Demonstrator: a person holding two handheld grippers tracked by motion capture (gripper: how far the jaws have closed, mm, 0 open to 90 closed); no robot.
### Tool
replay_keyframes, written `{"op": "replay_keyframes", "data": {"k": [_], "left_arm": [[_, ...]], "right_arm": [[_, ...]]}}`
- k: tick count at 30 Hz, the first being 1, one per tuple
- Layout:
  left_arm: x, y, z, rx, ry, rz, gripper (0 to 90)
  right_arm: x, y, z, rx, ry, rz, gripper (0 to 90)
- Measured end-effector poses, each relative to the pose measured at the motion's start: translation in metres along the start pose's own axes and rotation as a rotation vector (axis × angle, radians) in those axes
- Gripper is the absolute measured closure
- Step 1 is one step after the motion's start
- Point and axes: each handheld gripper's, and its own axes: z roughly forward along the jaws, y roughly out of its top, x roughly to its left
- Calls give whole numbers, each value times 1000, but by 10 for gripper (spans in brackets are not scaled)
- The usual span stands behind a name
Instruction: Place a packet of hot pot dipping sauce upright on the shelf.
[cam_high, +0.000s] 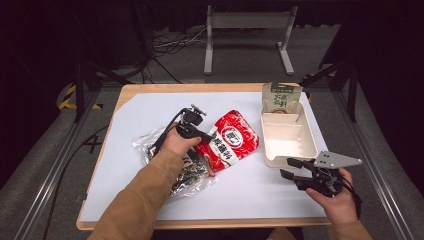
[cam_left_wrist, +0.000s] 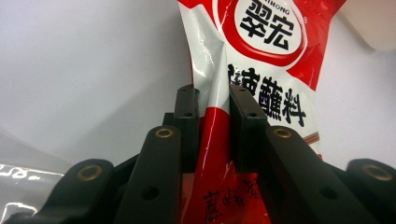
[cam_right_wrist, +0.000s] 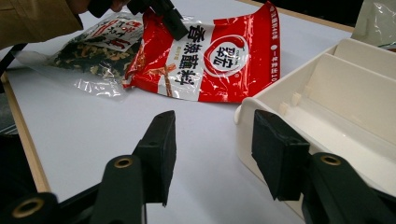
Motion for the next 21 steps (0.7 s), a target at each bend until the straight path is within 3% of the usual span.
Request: {"op": "replay_keyframes", "data": {"k": [10,21], "left_arm": [[-12,-3,-25,-80,-2,34,770],[-25,-12,-56,-180,10,67,779]], "right_arm": [[2,4,0,-27,4,-20,535],[2,9,1,-52,-7,3,494]]}}
